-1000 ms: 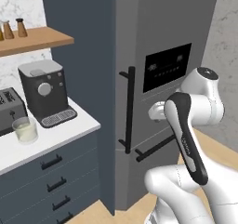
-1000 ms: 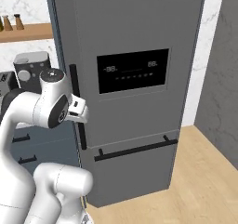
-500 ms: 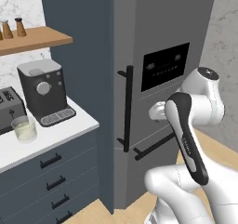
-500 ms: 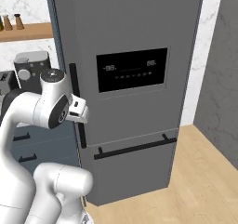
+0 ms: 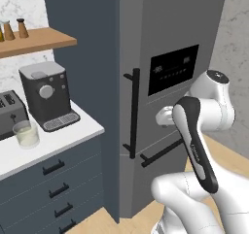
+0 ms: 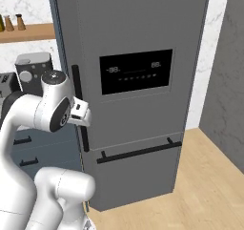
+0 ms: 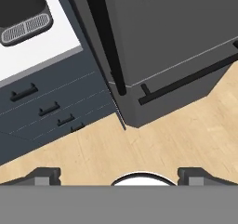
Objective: Grab a lemon wedge from the fridge and one ice cube from the ice bowl, and put them in the glass of lemonade.
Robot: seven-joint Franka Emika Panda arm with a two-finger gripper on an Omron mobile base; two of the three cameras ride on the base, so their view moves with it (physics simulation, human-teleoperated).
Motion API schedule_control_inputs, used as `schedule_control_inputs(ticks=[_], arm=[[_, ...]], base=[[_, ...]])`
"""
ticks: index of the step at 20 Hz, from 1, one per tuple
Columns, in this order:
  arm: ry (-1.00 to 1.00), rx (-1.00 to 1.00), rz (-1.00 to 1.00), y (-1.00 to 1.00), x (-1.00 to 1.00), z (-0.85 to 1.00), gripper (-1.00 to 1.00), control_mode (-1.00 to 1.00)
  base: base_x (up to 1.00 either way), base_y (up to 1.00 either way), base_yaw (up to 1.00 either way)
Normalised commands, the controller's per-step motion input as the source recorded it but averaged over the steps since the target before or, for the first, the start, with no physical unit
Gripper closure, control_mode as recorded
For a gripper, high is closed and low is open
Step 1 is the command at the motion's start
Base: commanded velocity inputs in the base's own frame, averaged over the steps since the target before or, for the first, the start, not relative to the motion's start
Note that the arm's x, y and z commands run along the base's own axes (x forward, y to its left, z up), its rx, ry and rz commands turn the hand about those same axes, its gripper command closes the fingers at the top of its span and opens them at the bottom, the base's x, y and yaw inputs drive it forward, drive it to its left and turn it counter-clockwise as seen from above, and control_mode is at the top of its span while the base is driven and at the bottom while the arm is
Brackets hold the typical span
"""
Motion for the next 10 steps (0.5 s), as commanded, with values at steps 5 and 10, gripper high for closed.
schedule_control_inputs(ticks=[5,10], arm=[[0.00,0.00,0.00,0.00,0.00,0.00,-1.00,1.00],[-0.10,0.00,0.00,0.14,0.00,0.04,-1.00,-1.00]], base=[[0.00,0.02,0.00],[0.00,0.00,0.00]])
